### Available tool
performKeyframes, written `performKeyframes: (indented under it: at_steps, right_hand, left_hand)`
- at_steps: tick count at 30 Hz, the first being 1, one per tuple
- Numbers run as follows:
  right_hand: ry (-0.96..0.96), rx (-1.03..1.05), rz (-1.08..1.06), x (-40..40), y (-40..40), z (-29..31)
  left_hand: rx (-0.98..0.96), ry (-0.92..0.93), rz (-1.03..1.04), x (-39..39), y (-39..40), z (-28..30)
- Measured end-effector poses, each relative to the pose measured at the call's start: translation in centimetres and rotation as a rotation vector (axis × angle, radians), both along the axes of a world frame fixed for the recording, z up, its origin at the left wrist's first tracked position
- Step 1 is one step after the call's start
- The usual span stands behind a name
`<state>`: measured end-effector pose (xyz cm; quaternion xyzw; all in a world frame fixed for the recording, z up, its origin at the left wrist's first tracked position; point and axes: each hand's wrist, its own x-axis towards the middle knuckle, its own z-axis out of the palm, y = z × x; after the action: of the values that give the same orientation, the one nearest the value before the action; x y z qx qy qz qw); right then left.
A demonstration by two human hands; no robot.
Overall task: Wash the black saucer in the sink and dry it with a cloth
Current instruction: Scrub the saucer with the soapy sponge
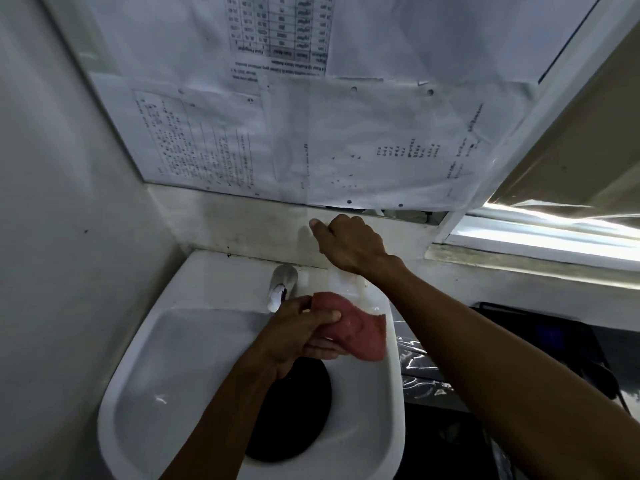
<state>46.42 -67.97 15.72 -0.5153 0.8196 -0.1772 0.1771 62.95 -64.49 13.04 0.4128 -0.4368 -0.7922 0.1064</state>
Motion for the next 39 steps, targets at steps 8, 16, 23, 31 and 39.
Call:
performKeyframes:
  at_steps: [8,16,23,31,39]
  right_hand:
    - [-0.121,-0.376,-0.09,-0.9,2.8,2.5]
    - [-0.42,-0.093,-0.349,3.3,15.4,-7.4]
    - [-1.336,0.06,-0.444,9.2,16.9,-12.1]
    - [-1.104,0.006,-0.518,11.2,16.3,-13.2]
    - [-1.15,0.038,-0.557,10.2,15.7,-15.2]
  left_hand:
    - [0.005,0.081,0.079,3.2,0.7,-1.5]
    - [0.128,-0.02,0.143,7.0,2.0,-6.2]
    - [0.102,-0.092,0.104,6.9,4.0,-9.2]
    - [-0.13,-0.253,-0.024,8.1,4.3,-11.0]
    - [-0.183,-0.664,0.257,12.3,1.4,-16.1]
